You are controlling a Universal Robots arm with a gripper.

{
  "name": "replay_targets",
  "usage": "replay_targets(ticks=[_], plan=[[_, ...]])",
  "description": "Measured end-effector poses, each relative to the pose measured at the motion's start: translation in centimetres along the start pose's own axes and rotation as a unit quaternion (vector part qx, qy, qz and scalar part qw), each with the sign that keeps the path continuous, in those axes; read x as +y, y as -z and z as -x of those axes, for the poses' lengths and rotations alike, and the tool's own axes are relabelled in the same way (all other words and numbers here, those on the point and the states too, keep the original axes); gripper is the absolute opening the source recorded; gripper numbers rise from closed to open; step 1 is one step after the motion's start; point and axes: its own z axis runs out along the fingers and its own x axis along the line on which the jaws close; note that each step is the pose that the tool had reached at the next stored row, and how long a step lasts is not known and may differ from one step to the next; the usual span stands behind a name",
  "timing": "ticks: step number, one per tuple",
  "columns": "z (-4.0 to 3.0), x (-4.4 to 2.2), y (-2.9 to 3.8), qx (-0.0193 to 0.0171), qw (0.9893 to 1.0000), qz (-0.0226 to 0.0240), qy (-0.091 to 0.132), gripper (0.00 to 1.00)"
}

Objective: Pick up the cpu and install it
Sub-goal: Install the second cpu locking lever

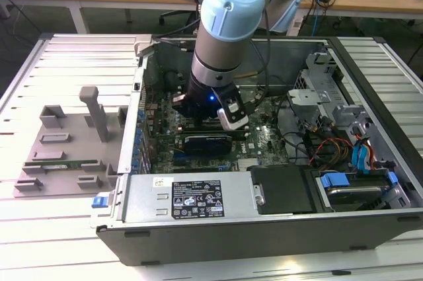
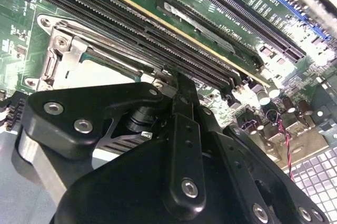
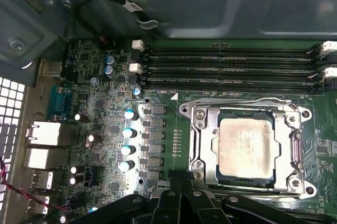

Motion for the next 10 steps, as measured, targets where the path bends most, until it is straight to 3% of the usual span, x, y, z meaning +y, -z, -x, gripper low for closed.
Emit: replay_targets(ticks=[6,10], plan=[[-0.03,-0.01,0.19,0.0002,1.0000,-0.0030,0.000,0.11],[0.09,0.17,0.41,0.0006,0.9999,-0.0148,-0.002,0.11]])
